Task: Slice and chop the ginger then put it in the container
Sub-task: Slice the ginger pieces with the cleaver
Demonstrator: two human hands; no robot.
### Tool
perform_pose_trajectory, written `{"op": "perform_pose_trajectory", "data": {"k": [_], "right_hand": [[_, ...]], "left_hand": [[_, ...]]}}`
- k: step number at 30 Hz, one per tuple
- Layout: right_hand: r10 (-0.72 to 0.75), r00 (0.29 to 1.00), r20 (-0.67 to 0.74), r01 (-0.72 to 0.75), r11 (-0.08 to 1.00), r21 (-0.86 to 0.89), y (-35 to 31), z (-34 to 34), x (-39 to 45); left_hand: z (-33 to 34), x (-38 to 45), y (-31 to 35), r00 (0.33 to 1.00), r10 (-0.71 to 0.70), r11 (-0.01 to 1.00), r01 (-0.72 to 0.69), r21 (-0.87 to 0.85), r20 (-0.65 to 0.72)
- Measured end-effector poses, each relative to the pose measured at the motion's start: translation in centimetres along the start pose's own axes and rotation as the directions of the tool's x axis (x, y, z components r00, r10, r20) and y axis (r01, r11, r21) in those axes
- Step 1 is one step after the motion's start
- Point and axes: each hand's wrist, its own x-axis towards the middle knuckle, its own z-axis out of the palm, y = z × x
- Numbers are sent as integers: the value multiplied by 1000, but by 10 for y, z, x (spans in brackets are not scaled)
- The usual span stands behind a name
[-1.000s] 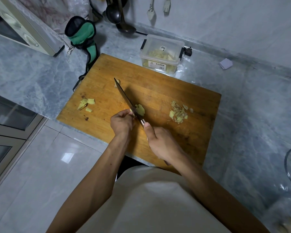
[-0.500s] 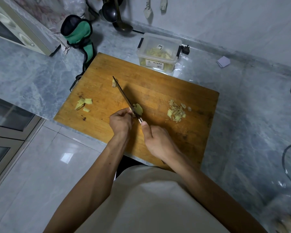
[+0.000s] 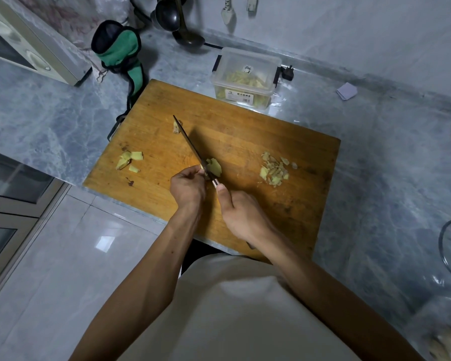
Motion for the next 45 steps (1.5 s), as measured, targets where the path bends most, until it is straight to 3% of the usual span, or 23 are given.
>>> {"op": "perform_pose_trajectory", "data": {"k": [17,26,33,45], "right_hand": [[40,999,-21,-41,999,-32,4,7,9],[45,999,-13,-45,999,-26,13,6,2],[114,993,29,-117,984,132,15,-10,-2],[84,996,4,-84,993,83,14,-11,-19]], "left_hand": [[1,-10,5,997,81,991,-80,106,-3],[-6,3,-3,997,24,998,-28,64,73],[-11,-7,12,991,-7,1000,5,15,132],[-9,-10,17,989,-25,1000,25,1,146]]}}
